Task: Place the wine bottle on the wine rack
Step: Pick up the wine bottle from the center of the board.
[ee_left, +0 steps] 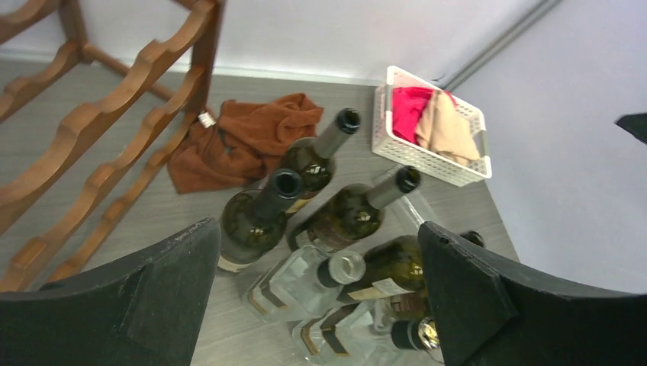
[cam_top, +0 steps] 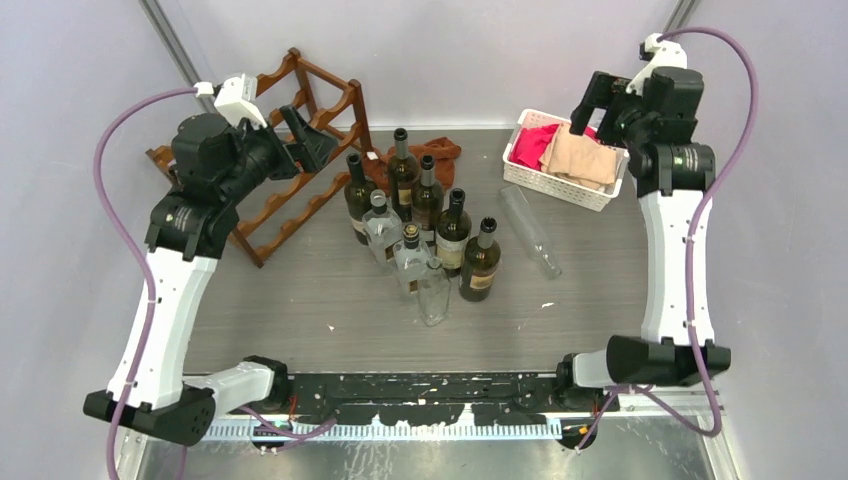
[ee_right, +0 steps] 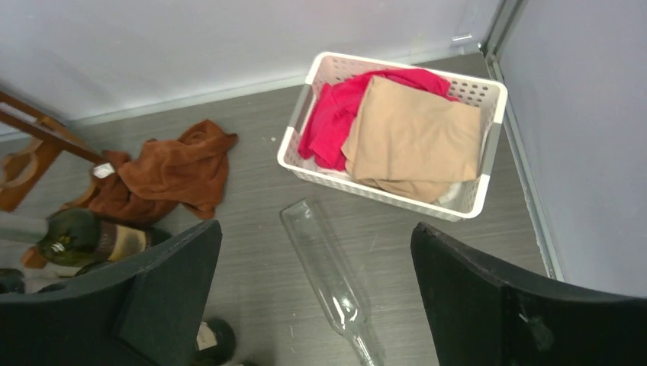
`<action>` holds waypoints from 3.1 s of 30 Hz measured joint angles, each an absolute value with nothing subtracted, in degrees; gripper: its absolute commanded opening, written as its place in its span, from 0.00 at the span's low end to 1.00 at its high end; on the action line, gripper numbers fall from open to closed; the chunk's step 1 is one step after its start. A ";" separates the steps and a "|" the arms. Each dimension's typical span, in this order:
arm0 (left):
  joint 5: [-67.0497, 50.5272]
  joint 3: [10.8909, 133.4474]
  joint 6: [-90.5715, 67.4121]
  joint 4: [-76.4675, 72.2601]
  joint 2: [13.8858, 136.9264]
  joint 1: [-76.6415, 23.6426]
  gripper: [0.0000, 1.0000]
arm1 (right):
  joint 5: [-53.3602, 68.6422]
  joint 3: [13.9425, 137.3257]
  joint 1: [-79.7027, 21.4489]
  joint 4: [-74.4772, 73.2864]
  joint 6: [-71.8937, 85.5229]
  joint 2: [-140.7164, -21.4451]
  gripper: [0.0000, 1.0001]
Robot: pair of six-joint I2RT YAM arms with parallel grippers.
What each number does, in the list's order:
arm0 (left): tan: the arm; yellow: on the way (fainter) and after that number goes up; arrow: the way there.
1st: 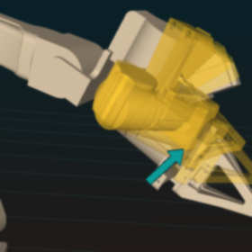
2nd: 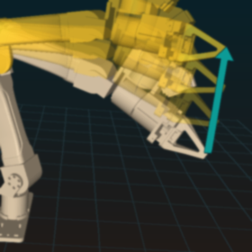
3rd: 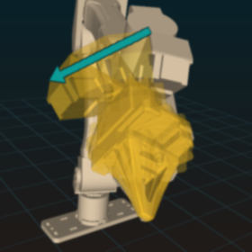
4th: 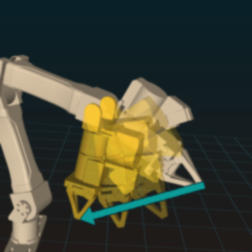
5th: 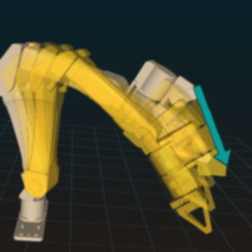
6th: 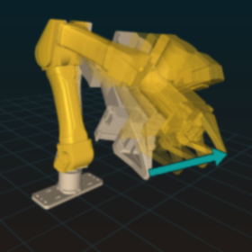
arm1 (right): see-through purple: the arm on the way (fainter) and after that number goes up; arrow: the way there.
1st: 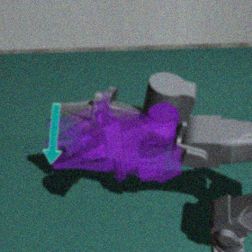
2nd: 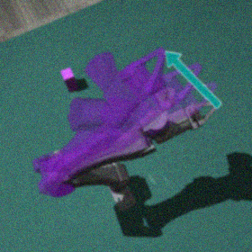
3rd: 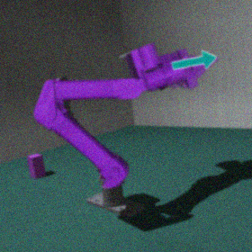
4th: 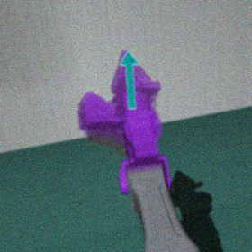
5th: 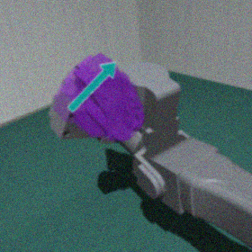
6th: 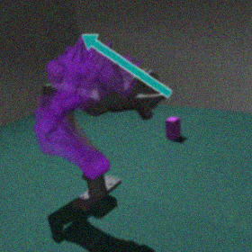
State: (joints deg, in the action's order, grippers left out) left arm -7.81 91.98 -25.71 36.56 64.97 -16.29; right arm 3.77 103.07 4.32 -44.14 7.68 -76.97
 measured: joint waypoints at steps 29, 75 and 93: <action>-18.22 71.88 -43.07 14.90 69.12 -0.99 0.98 | 10.59 103.20 2.72 -55.20 -8.25 -96.51 1.00; -22.33 71.75 -51.37 -0.19 73.28 -5.52 0.94 | 13.34 85.80 1.28 -46.06 -17.15 -109.40 0.01; -19.51 90.98 -52.14 3.14 82.37 -19.05 0.94 | 35.88 126.80 7.31 -47.16 19.79 -104.16 0.01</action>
State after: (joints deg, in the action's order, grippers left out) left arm -19.51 90.98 -52.14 3.14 82.37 -19.05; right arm 35.88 126.80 7.31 -47.16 19.79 -104.16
